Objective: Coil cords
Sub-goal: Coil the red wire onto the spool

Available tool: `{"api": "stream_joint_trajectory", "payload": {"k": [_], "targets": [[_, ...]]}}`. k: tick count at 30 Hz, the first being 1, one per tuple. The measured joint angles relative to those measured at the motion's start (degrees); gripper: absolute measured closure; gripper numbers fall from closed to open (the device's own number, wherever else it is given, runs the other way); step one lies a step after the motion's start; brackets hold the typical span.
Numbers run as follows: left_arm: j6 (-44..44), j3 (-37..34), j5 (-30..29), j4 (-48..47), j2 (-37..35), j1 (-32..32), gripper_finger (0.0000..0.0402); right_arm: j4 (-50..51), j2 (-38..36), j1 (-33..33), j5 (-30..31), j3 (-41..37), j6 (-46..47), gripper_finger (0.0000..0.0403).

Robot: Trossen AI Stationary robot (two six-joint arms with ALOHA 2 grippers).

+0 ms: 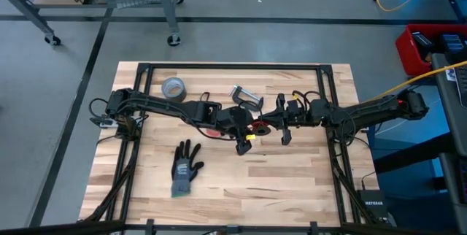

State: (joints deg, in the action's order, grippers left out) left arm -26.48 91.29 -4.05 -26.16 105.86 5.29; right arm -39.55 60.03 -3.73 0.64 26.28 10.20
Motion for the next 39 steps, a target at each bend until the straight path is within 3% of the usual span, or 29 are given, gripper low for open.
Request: {"api": "stream_joint_trajectory", "payload": {"k": [10, 20, 24, 32, 39], "targets": [[1.4, 0.0, 0.0, -1.3, 0.0, 0.4, 0.0374, -1.0, 0.0, 0.0, 0.0, 0.0, 0.0, 0.0398], [0.3, 0.0, -0.4, -10.9, 0.0, 0.5, 0.0398, -1.1, -1.1, 0.0, 0.1, 0.0, -0.7, 0.0398], [-0.4, 0.0, -7.1, -12.0, 0.0, 1.2, 0.0400, -0.9, -2.2, 0.0, 0.2, 0.1, -1.5, 0.0398], [-6.1, 0.0, -10.6, -18.9, -0.6, 4.3, 0.0401, -0.5, -4.5, 0.0, 0.9, 0.1, -3.2, 0.0398], [-12.2, -0.1, -29.6, -24.3, -2.7, 10.1, 0.0401, 1.5, -4.7, 0.0, 1.3, 0.1, -3.7, 0.0398]]}}
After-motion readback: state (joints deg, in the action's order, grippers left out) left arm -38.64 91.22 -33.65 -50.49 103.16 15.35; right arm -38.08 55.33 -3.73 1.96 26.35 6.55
